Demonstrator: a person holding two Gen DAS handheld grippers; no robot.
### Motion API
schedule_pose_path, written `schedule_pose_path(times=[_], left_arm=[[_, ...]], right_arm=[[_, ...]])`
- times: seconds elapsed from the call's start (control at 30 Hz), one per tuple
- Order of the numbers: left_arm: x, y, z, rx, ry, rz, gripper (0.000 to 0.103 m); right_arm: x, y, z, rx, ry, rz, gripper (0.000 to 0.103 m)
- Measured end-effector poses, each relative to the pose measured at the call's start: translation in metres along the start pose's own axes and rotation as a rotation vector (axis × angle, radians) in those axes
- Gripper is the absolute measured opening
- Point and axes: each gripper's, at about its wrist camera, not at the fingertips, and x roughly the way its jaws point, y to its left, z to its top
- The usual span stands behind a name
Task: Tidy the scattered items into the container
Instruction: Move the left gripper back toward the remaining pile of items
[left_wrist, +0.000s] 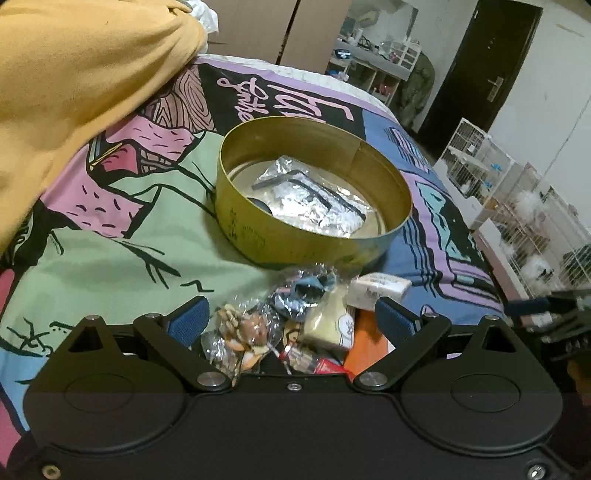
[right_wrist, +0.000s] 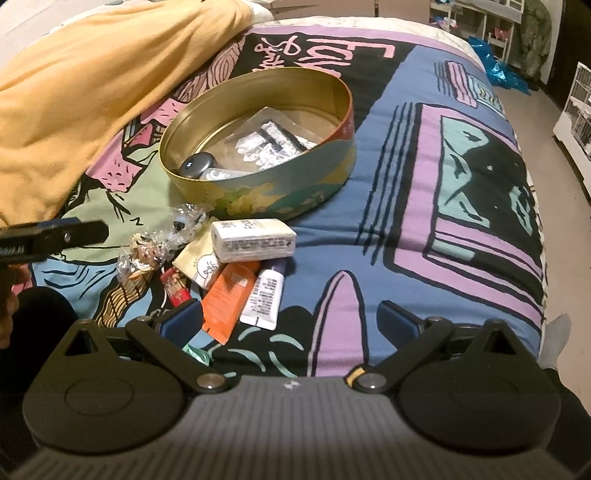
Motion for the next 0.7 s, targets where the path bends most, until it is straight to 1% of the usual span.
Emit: schedule_pose_path(times=[0.13, 0.27, 0.43, 0.63, 0.7], left_arm=[[-0.003, -0.005, -0.009, 0.05, 0.016, -0.002, 0.096], [-0.001, -0.009, -0.02, 0.061, 0.054, -0.027, 0.096], [-0.001, -0.018, -0.033, 0.074, 0.084, -0.058, 0.096], [0.001, -0.026, -0.046, 0.101, 0.121, -0.091, 0.096], [0.003, -0.028, -0.05, 0.102, 0.139, -0.102, 0.094]], right_arm=[[0.013, 0.006, 0.007, -0.019, 0.012, 0.017, 0.103], [0.028, 0.011, 0.017, -0.041, 0.029, 0.05, 0.103], [0.049, 0.022, 0.032, -0.094, 0.051, 0.07, 0.103], [0.073, 0.022, 0.048, -0.102, 0.092, 0.099, 0.103], [0.081, 0.021, 0.052, -0.107, 0.102, 0.102, 0.103]])
